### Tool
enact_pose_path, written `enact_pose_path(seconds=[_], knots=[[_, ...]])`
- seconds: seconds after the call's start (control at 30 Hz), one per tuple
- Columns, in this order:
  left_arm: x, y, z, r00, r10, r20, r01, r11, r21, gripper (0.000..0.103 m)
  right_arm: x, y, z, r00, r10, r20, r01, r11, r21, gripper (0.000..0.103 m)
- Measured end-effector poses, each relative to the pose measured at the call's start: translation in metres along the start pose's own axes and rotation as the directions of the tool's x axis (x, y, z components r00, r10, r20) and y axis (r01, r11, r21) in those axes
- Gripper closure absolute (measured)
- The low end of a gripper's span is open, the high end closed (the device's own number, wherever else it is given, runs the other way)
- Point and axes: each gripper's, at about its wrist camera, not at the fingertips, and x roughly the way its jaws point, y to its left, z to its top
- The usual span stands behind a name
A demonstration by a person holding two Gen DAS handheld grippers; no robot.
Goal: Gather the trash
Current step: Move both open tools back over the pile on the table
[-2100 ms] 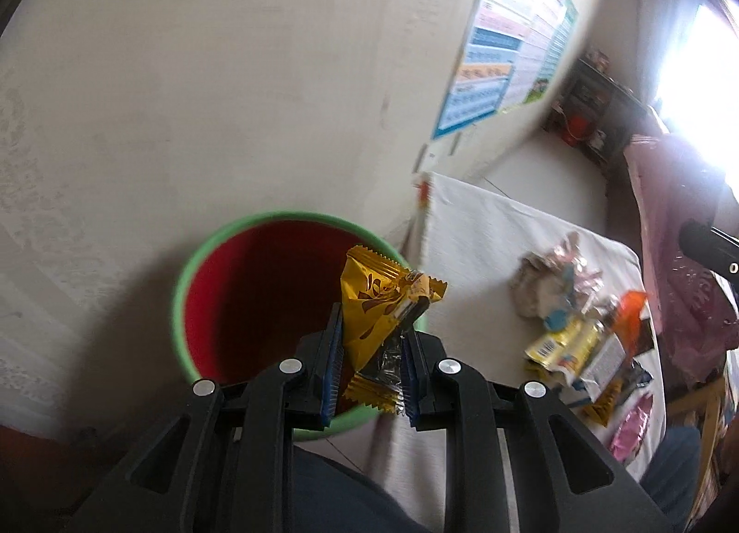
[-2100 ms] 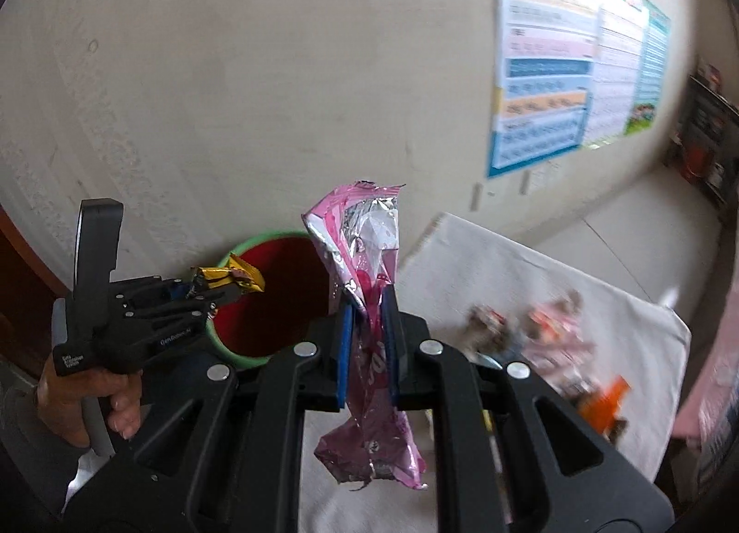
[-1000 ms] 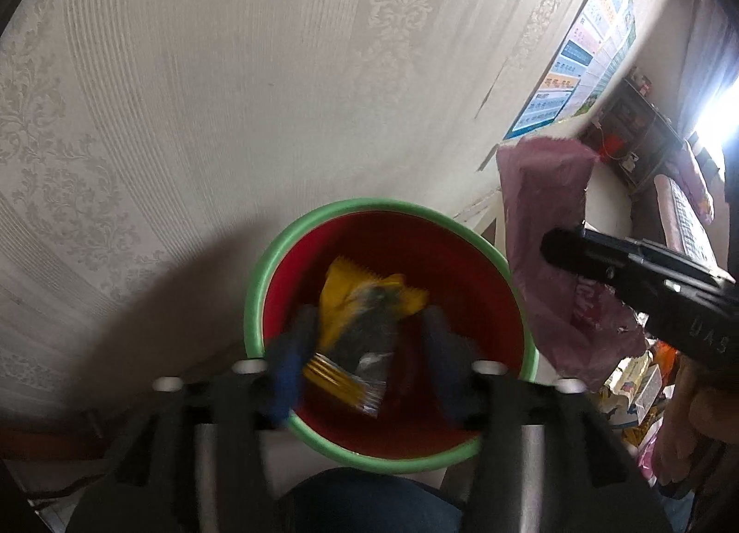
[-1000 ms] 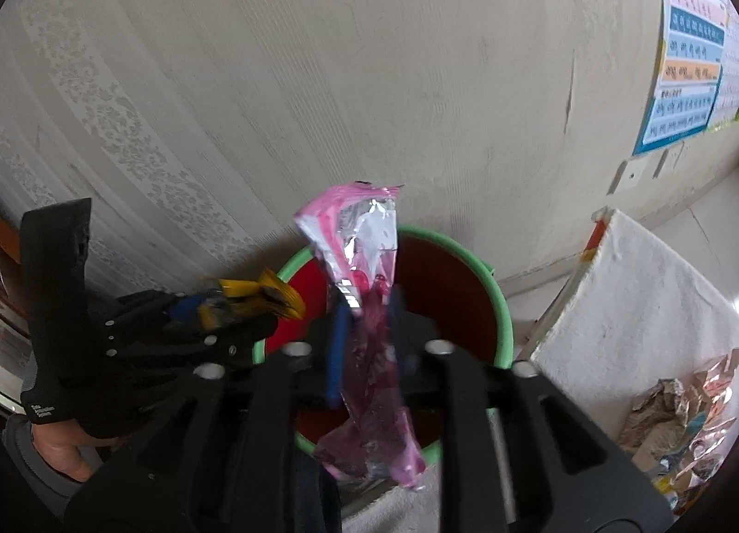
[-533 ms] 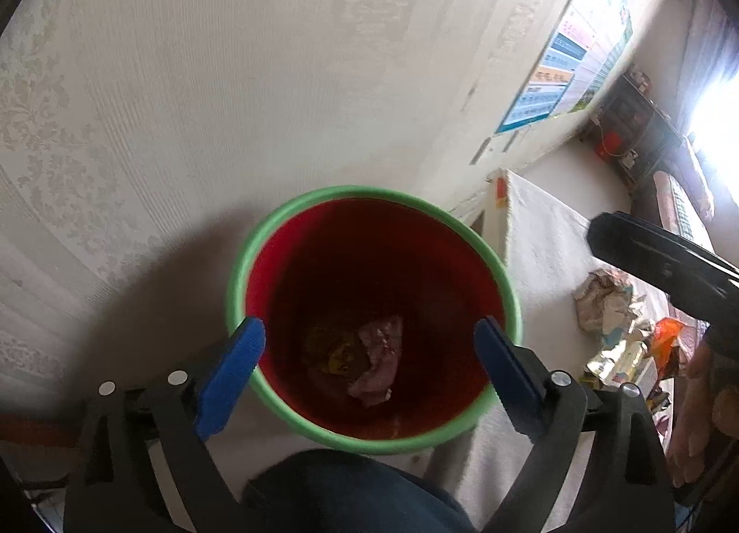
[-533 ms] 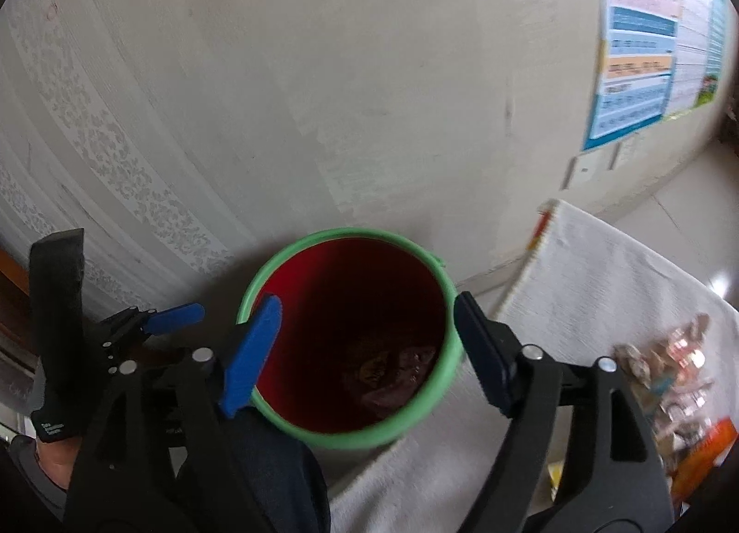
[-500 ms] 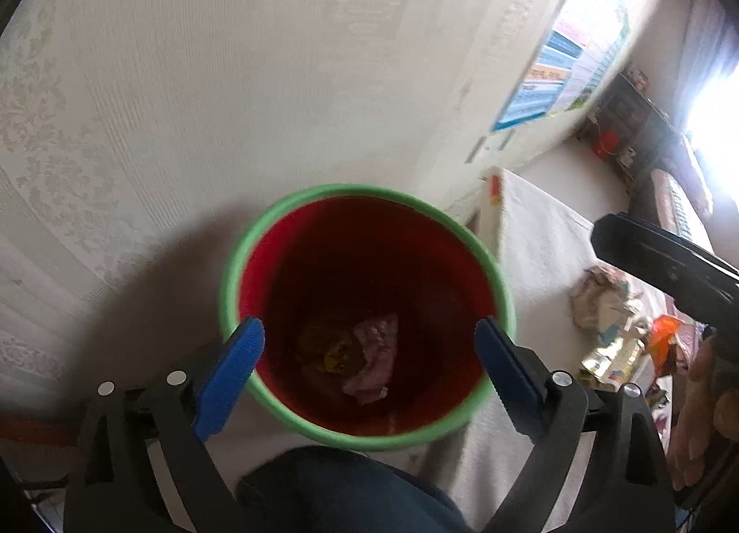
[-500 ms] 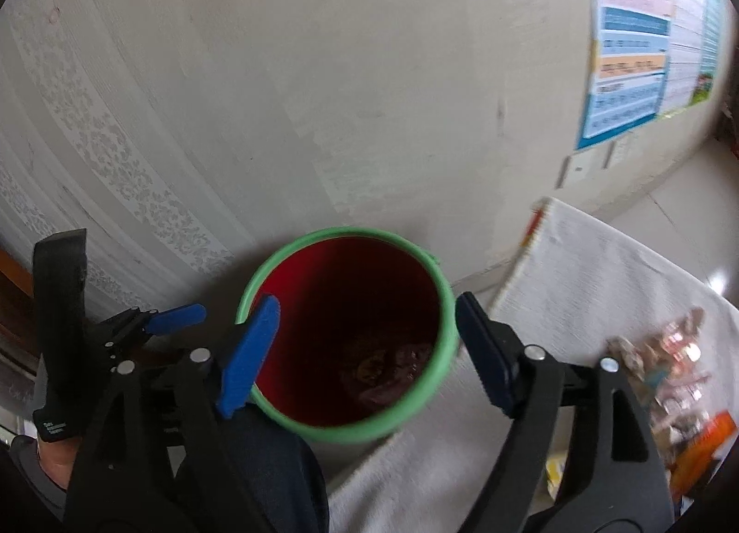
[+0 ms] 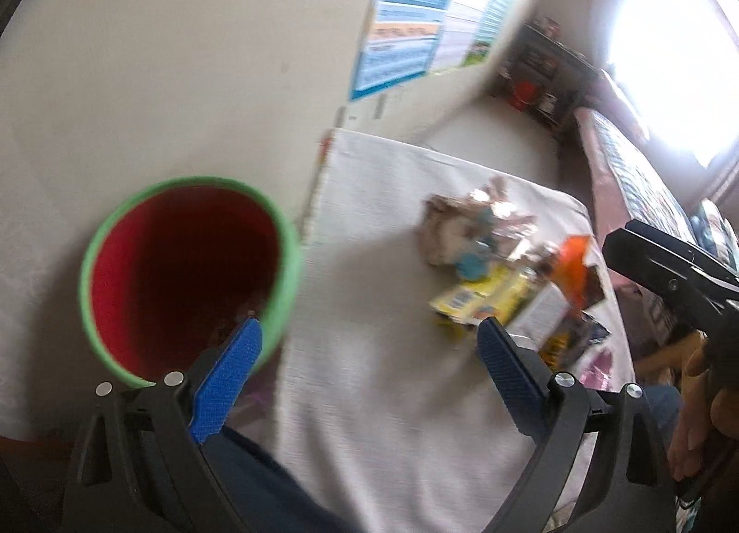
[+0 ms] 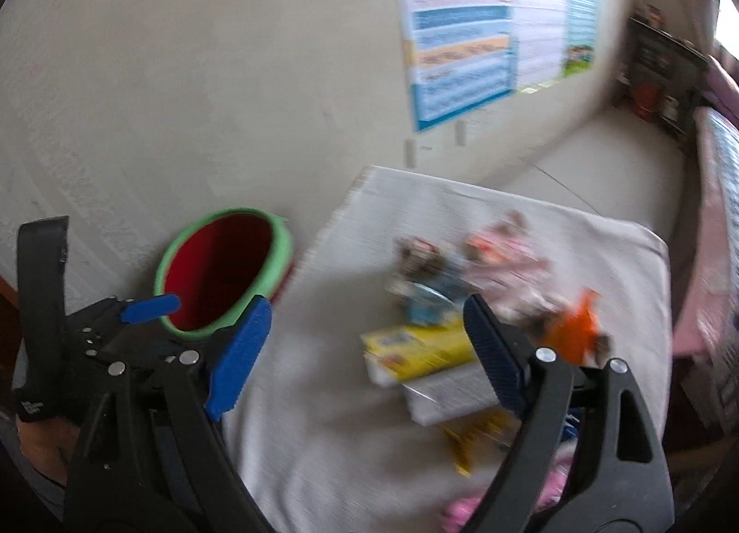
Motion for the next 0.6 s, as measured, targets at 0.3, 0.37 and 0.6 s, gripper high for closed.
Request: enact_pose_path(seconds=[0.3, 0.37, 0.6], knots=[[0.006, -0.069, -0.006, 0.998, -0.057, -0.019, 0.059, 0.992, 0.110, 0.013, -0.038, -0.082, -0.046, 0.991, -0.136, -0.002, 0.136, 0.985, 0.108, 0.019], [0.008, -0.080, -0.006, 0.997, -0.066, -0.026, 0.069, 0.989, 0.133, 0.013, -0.043, -0.093, -0.054, 0.988, -0.152, -0.010, 0.153, 0.981, 0.124, 0.019], [0.028, -0.104, -0.006, 0.996, -0.057, -0.066, 0.069, 0.980, 0.188, 0.013, -0.036, -0.127, -0.069, 0.983, -0.178, -0.045, 0.183, 0.969, 0.167, 0.019]])
